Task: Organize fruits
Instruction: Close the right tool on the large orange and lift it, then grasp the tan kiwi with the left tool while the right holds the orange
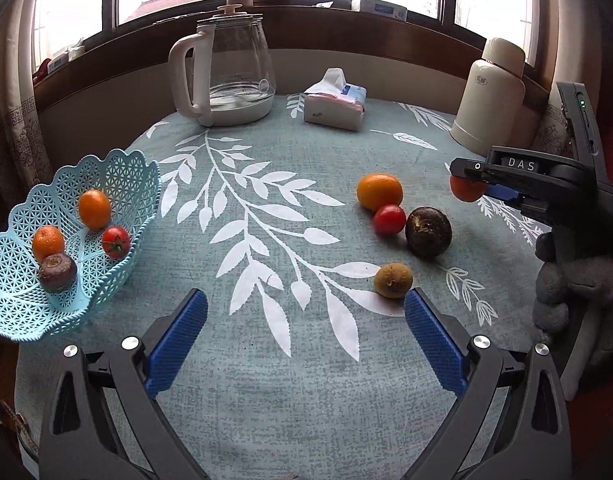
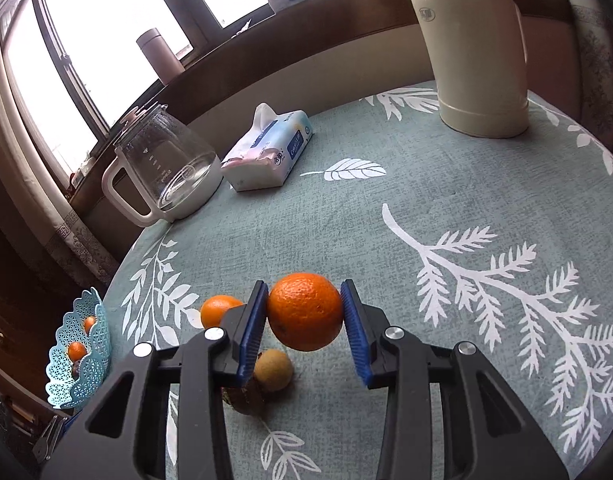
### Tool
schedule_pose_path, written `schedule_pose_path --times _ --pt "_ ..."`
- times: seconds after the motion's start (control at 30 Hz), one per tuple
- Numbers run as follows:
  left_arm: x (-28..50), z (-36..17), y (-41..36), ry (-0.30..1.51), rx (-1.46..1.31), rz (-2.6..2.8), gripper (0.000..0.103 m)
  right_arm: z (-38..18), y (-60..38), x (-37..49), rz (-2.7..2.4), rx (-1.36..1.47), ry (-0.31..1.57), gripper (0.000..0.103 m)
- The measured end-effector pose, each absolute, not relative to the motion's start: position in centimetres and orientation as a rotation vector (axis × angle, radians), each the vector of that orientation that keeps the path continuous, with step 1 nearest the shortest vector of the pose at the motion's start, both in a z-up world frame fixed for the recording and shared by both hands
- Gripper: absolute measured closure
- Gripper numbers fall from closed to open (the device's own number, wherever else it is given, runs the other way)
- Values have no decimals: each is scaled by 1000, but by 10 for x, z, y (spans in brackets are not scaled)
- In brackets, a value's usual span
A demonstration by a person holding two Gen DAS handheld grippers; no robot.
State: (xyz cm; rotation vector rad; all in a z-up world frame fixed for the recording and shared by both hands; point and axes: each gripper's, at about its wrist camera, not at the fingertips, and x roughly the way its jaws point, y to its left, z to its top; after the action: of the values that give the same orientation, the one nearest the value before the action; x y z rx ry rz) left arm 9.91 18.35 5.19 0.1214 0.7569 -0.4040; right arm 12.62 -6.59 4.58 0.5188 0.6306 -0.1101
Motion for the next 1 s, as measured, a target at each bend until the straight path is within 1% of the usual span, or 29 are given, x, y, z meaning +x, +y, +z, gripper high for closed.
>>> schedule_pose_path --times 0.1,0.17,0.2,0.27,0.4,0.5,0.57,0.63,0.67,0.77,0.97,1.0 --pt "102 49 171 772 134 -436 3 48 -66 123 -120 506 616 65" --pt "105 45 161 788 144 -454 5 47 -65 122 -123 498 615 65" --pt "107 43 157 798 149 -459 8 46 -64 123 -122 496 618 65" --pt "111 39 149 820 152 -464 19 42 -62 124 -119 499 627 65" --pt "118 33 139 849 142 -482 27 35 -61 126 -114 510 640 65" --pt "122 28 132 876 137 -503 36 35 -63 125 -115 520 635 65" --pt "124 25 128 888 134 -507 46 36 -63 124 -115 523 630 65" --pt "124 26 126 882 138 -501 49 36 -64 124 -115 526 628 65" --pt "124 26 126 881 137 -501 54 36 -64 124 -114 527 628 65" --pt "124 26 125 878 136 -505 63 36 -65 124 -115 528 628 65" --pt "118 26 125 868 125 -525 73 38 -64 121 -126 514 617 65" --pt "117 25 125 866 125 -523 73 39 -63 121 -128 508 614 65"
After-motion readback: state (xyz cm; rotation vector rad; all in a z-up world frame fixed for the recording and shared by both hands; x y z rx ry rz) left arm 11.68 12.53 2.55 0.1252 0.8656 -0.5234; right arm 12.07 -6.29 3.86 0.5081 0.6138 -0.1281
